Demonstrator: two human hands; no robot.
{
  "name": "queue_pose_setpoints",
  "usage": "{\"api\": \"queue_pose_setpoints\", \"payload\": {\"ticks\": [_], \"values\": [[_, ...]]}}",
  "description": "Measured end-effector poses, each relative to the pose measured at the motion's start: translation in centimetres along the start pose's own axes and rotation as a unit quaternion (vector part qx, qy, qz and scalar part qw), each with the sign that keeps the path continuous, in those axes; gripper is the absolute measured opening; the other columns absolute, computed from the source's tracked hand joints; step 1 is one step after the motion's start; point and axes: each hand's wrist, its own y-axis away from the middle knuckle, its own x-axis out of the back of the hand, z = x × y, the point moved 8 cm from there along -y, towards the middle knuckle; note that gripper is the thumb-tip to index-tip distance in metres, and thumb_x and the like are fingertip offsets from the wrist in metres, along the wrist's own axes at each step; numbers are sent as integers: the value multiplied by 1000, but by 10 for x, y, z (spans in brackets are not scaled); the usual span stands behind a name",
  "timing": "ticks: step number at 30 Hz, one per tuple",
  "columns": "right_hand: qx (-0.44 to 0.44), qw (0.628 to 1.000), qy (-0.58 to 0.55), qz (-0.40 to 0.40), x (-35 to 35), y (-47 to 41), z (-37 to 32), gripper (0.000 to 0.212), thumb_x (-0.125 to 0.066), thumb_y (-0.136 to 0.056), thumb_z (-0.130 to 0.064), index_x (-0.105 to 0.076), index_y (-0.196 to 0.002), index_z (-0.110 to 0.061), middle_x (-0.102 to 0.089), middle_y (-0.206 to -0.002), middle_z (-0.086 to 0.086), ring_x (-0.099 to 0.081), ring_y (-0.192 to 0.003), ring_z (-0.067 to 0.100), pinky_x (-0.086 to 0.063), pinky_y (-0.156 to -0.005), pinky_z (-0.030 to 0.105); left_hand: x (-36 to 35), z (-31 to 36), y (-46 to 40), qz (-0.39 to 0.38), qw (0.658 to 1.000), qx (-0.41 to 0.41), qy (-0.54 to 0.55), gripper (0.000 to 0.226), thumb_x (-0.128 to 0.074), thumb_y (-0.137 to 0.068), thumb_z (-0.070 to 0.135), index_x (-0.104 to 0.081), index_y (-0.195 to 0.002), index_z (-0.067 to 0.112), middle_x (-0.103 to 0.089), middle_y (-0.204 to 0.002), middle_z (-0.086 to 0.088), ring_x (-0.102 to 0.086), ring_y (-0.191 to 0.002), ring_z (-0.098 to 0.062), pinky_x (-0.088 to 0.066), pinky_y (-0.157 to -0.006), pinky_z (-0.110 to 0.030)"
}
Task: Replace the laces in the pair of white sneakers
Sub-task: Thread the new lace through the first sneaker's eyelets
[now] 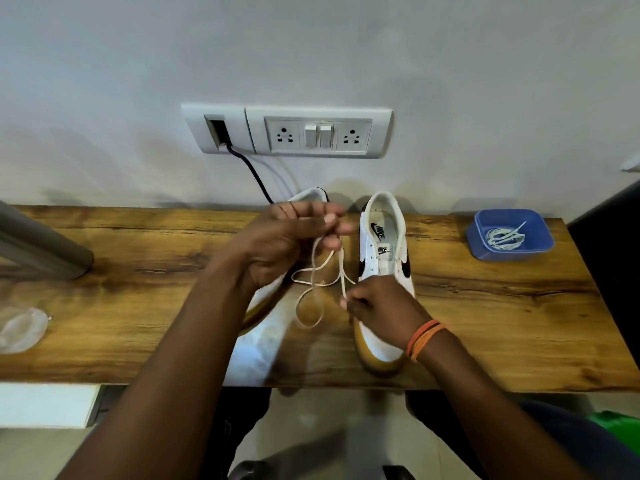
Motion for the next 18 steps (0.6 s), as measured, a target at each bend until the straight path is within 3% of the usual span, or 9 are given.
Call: {"api": "queue_pose_setpoints", "payload": {"ticks": [2,4,6,8,10,11,13,18], "values": [[-22,997,60,-53,-20,4,-2,45,-57,-94,-26,-40,-52,-25,-49,-67,0,-51,-67,21,-38,-60,29,6,6,1,6,1000,-20,21,32,-64,-77,10,-65,-109,6,-74,-93,-11,-67,-65,-12,-55,-62,-20],[-40,994,71,-71,-25,5,-3,29,-57,-92,-26,-58,-63,-20,-60,-78,2,-58,-75,22,-41,-64,28,6,0,2,-1,1000,3,-24,31,-66,-79,8,-65,-109,3,-74,-94,-13,-67,-66,-14,-53,-58,-21],[-39,998,19,-45,-10,0,-5,8,-64,-85,-22,-68,-78,-22,-65,-76,-3,-61,-73,13,-47,-67,31,3,-15,2,-25,993,59,-103,22,-64,-85,1,-64,-108,-1,-73,-92,-16,-68,-66,-16,-53,-55,-22],[-38,994,-102,1,11,-4,-7,20,-72,-79,-17,-63,-87,-33,-61,-68,-5,-57,-63,9,-45,-62,31,0,-31,2,-50,980,114,-154,13,-62,-89,-2,-62,-101,1,-73,-90,-18,-68,-64,-18,-52,-50,-21],[-26,978,-204,25,20,-5,-9,34,-73,-79,-16,-63,-107,-33,-65,-76,8,-62,-70,20,-50,-64,34,-2,-40,0,-59,974,130,-176,12,-65,-88,-1,-59,-96,5,-72,-91,-21,-68,-64,-20,-51,-47,-21],[-2,976,-216,38,21,-4,-14,28,-70,-79,-17,-66,-106,-26,-65,-76,11,-62,-71,23,-51,-65,36,-1,-42,-2,-59,975,131,-172,14,-66,-87,-1,-57,-94,7,-72,-90,-21,-68,-63,-21,-50,-46,-21],[36,978,-196,59,17,-2,-20,6,-61,-82,-18,-66,-84,-15,-63,-68,6,-61,-65,19,-50,-61,37,1,-45,-4,-58,977,134,-154,20,-68,-85,-1,-52,-91,10,-72,-88,-22,-68,-62,-22,-51,-44,-22],[11,993,-109,36,7,-6,1,35,-55,-94,-23,-58,-59,-20,-62,-59,-1,-62,-60,13,-51,-62,39,2,-37,-5,-84,983,126,-101,31,-70,-75,10,-58,-104,8,-74,-89,-17,-69,-63,-16,-54,-48,-19]]}}
